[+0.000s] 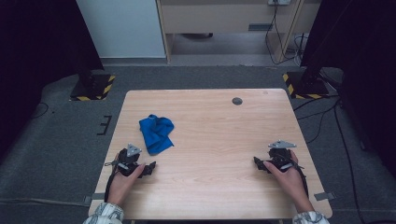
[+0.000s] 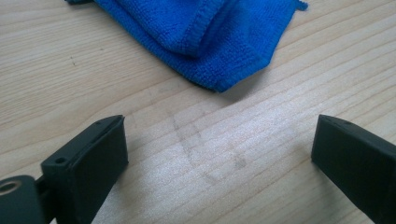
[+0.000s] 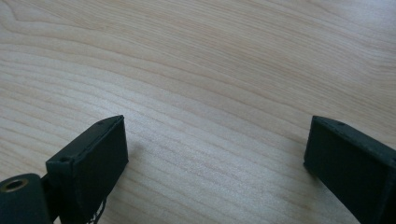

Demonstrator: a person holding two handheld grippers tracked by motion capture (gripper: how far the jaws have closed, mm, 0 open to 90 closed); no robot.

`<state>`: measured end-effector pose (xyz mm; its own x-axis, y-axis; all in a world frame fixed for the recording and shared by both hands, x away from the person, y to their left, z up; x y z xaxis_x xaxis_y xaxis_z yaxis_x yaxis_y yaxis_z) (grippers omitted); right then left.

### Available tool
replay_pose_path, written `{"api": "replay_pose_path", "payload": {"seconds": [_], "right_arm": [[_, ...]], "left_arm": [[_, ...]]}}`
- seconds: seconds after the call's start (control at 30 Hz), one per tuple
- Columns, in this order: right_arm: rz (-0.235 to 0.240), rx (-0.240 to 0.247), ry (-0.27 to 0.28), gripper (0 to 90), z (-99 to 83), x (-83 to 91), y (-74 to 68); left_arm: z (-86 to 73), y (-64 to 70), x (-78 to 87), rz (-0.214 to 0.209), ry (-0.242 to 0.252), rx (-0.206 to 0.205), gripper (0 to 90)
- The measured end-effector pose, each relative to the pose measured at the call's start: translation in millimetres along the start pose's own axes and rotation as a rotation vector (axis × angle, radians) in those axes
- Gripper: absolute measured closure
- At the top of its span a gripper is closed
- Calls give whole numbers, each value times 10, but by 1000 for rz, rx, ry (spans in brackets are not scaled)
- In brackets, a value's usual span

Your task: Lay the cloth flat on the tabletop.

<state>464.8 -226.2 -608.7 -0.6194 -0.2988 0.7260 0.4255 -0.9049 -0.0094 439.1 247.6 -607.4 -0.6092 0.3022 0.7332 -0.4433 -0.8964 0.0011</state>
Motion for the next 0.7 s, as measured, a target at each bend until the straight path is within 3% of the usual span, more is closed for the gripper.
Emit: {"api": "replay_pose_path", "payload": {"seconds": [0.2, 0.47, 0.7], "right_arm": [[-3, -2, -1, 52, 2, -6, -10], [-2, -2, -3, 46, 1, -8, -16], [-1, -4, -5, 45, -1, -6, -18]], "left_arm": [[24, -20, 16, -10, 25, 12, 45], [47, 23, 0, -18, 25, -13, 48], [74, 6, 51, -21, 48, -1, 50]]}}
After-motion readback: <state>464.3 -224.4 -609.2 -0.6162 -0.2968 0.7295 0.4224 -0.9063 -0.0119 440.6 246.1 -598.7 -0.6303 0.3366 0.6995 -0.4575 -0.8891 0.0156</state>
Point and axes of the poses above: each handheld gripper's, and its own axes: x roughly backward along the jaws, z roughly out of its top, y roughly to its right, the point moved 10 cm from there along -x, roughly forward along the jaws, and after that the axes turned 2 degrees about -y, right-handed, at the moved point
